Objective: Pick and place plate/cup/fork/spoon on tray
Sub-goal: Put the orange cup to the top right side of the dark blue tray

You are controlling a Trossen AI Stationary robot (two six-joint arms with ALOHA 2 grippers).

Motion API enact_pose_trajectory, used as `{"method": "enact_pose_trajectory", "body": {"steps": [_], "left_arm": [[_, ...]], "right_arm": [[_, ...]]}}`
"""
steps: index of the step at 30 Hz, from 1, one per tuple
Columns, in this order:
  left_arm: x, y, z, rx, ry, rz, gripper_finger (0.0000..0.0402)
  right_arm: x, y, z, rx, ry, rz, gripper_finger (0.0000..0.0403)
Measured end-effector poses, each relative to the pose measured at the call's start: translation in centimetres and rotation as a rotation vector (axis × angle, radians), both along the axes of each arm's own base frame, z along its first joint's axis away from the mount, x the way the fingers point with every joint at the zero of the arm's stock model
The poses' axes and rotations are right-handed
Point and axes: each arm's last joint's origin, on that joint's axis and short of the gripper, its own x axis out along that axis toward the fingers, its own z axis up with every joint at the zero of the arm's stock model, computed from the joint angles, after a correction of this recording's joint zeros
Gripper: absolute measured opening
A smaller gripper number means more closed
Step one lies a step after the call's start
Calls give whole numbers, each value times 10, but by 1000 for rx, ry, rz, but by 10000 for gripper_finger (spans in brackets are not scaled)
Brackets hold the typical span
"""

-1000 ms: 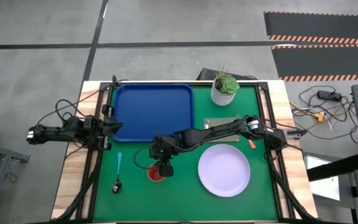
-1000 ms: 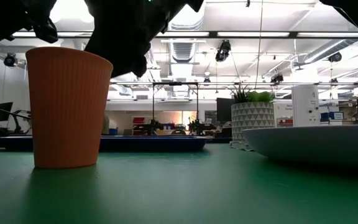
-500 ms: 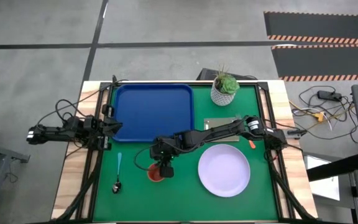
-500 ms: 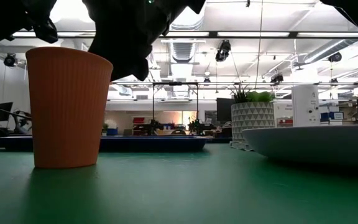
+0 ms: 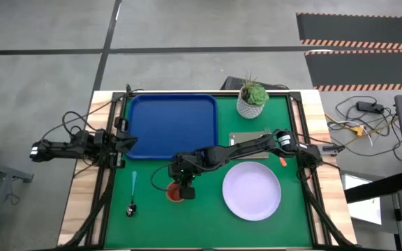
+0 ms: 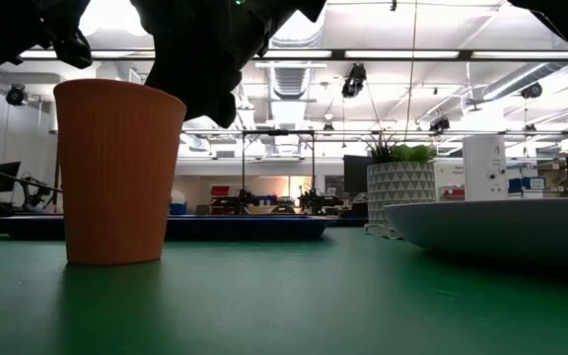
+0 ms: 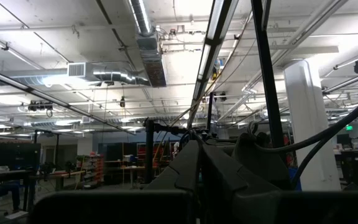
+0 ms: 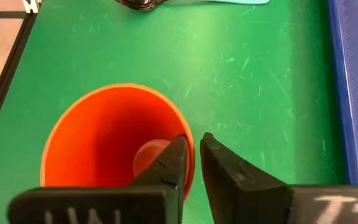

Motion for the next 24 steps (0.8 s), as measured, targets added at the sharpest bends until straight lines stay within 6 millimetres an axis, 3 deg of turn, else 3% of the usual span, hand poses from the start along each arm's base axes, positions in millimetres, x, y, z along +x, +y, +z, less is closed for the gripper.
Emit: {"method": "enact_pose_trajectory", "body": {"steps": [4, 12, 24], "left_arm": [[0, 0, 0, 0, 0, 0, 0], [0, 0, 0, 0, 0, 0, 0], [0, 0, 0, 0, 0, 0, 0]], "right_arm": [[0, 0, 0, 1, 0, 0, 13], [0, 0, 1, 43, 9, 16, 9], [-1, -12, 31, 5, 4, 50, 9]]}}
